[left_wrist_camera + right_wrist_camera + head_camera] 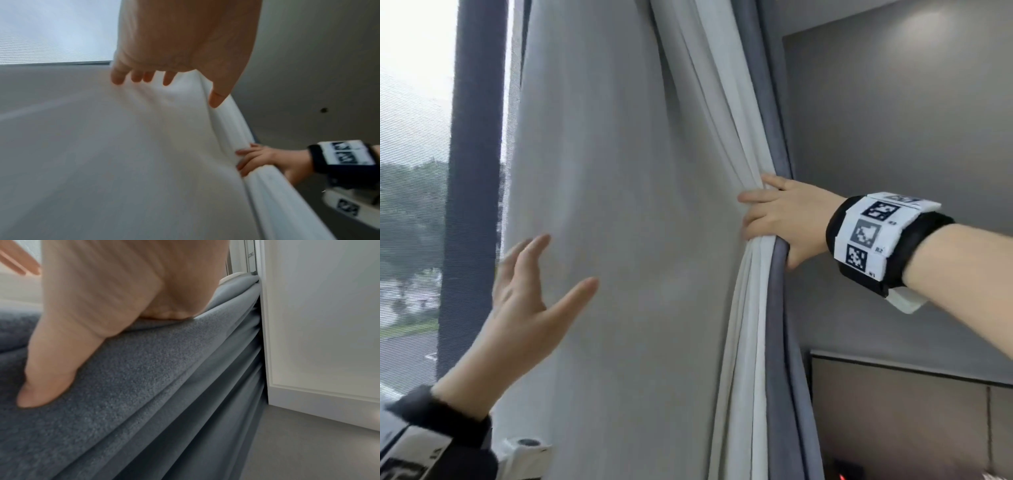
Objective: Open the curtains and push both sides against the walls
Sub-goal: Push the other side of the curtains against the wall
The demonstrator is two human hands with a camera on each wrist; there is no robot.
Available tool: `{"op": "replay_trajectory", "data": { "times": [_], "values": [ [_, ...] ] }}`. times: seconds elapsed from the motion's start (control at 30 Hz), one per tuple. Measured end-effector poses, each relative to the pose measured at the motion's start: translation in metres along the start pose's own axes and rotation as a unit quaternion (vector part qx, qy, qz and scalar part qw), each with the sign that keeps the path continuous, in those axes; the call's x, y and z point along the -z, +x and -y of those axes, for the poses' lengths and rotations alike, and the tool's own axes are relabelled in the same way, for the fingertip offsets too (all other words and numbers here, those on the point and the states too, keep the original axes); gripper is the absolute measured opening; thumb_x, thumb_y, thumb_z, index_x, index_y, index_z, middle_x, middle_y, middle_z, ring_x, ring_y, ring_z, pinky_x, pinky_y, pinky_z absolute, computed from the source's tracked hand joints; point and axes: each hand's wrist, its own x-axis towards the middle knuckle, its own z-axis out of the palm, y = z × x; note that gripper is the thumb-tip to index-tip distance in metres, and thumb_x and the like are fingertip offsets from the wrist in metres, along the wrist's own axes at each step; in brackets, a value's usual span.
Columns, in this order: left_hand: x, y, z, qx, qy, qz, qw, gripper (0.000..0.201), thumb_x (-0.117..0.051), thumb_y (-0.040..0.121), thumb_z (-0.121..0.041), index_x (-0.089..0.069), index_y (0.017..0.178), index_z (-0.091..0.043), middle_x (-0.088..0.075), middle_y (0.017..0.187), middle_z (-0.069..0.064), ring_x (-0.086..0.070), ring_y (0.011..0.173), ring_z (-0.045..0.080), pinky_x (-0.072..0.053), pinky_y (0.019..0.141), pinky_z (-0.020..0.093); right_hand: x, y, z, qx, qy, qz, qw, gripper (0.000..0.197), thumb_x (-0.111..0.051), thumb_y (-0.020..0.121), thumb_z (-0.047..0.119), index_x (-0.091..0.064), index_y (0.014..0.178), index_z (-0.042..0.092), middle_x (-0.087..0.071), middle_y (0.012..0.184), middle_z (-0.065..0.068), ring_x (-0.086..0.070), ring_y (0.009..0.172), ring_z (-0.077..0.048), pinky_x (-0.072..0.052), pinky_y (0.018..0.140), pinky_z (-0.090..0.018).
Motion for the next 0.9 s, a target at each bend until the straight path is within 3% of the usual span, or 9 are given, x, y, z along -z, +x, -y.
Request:
{"op": "replay_trajectory", "data": {
  "times": [0.1, 0.17, 0.27, 0.37, 0.5, 0.63, 0.77, 0.83, 0.9],
  "values": [
    [-0.023, 0.003, 0.033, 0.119, 0.018, -0.009, 0.993, 0.119, -0.056, 0.051, -0.074, -0.007, 0.147, -0.026, -0.002, 0.158, 0.001, 0.0, 0.145, 0.019, -0.008, 0.117, 0.042, -0.01, 0.009, 0.002, 0.001, 0.007, -0.017, 1.0, 0.077, -0.064, 0.064, 0.06, -0.045, 0.133, 0.032, -0.048, 0.134, 0.009, -0.008, 0.143, -0.014, 0.014, 0.106, -0.039],
    [-0.04, 0.002, 0.053, 0.169, 0.023, 0.0, 0.985, 0.134, -0.051, 0.039, -0.083, -0.002, 0.148, -0.022, -0.002, 0.158, 0.005, 0.001, 0.146, 0.02, -0.006, 0.119, 0.044, -0.014, 0.013, 0.002, 0.003, 0.012, -0.025, 1.0, 0.076, -0.064, 0.064, 0.06, -0.046, 0.131, 0.032, -0.049, 0.134, 0.008, -0.008, 0.143, -0.014, 0.012, 0.108, -0.04],
    [-0.062, -0.002, 0.068, 0.16, 0.012, 0.032, 0.987, 0.134, -0.052, 0.036, -0.089, -0.022, 0.144, -0.016, -0.029, 0.15, 0.014, -0.022, 0.141, 0.03, -0.022, 0.115, 0.052, -0.02, 0.018, 0.002, 0.007, 0.015, -0.041, 0.999, 0.075, -0.065, 0.064, 0.059, -0.048, 0.13, 0.031, -0.05, 0.132, 0.008, -0.01, 0.143, -0.014, 0.01, 0.111, -0.041],
    [-0.083, -0.007, 0.06, 0.113, -0.053, 0.077, 0.989, 0.12, -0.059, 0.042, -0.087, -0.038, 0.136, -0.016, -0.051, 0.135, 0.013, -0.045, 0.128, 0.033, -0.04, 0.103, 0.057, -0.025, 0.022, 0.001, 0.012, 0.017, -0.051, 0.998, 0.076, -0.065, 0.063, 0.059, -0.047, 0.131, 0.029, -0.049, 0.133, 0.007, -0.009, 0.143, -0.014, 0.009, 0.113, -0.043],
    [-0.113, -0.017, 0.031, 0.095, -0.136, 0.123, 0.978, 0.118, -0.064, 0.041, -0.083, -0.029, 0.14, -0.028, -0.05, 0.135, 0.003, -0.051, 0.122, 0.023, -0.045, 0.1, 0.052, -0.03, 0.031, 0.0, 0.026, 0.025, -0.073, 0.997, 0.081, -0.066, 0.063, 0.061, -0.043, 0.132, 0.026, -0.05, 0.133, 0.006, -0.008, 0.143, -0.014, 0.008, 0.113, -0.043],
    [-0.14, -0.023, 0.007, 0.099, -0.168, 0.159, 0.968, 0.117, -0.066, 0.042, -0.078, -0.021, 0.14, -0.033, -0.044, 0.136, -0.002, -0.05, 0.12, 0.015, -0.045, 0.101, 0.045, -0.038, 0.039, -0.002, 0.039, 0.035, -0.107, 0.993, 0.104, -0.071, 0.059, 0.059, -0.023, 0.144, 0.023, -0.04, 0.144, -0.003, -0.009, 0.143, -0.014, 0.005, 0.114, -0.042],
    [-0.17, -0.028, -0.019, 0.083, -0.16, 0.207, 0.962, 0.088, -0.064, 0.049, -0.07, -0.023, 0.124, -0.049, -0.036, 0.137, -0.011, -0.039, 0.127, 0.008, -0.034, 0.108, 0.033, -0.045, 0.041, -0.003, 0.05, 0.089, -0.149, 0.983, 0.139, -0.079, 0.049, 0.053, 0.017, 0.146, 0.028, -0.022, 0.154, -0.008, -0.011, 0.144, -0.017, -0.002, 0.115, -0.039],
    [-0.185, -0.029, -0.037, 0.053, -0.162, 0.219, 0.961, 0.076, -0.064, 0.052, -0.065, -0.024, 0.117, -0.058, -0.037, 0.134, -0.018, -0.036, 0.128, -0.001, -0.033, 0.108, 0.029, -0.048, 0.041, -0.003, 0.065, 0.109, -0.177, 0.976, 0.146, -0.083, 0.045, 0.051, 0.027, 0.139, 0.03, -0.01, 0.157, -0.007, -0.013, 0.144, -0.019, -0.004, 0.114, -0.039],
    [-0.199, -0.029, -0.05, 0.035, -0.17, 0.232, 0.957, 0.091, -0.063, 0.054, -0.061, -0.022, 0.133, -0.047, -0.033, 0.141, -0.015, -0.03, 0.134, 0.0, -0.032, 0.112, 0.033, -0.049, 0.041, -0.001, 0.078, 0.105, -0.204, 0.97, 0.148, -0.084, 0.043, 0.05, 0.028, 0.137, 0.031, 0.003, 0.159, -0.007, -0.007, 0.145, -0.02, 0.0, 0.112, -0.036]
  ]
}}
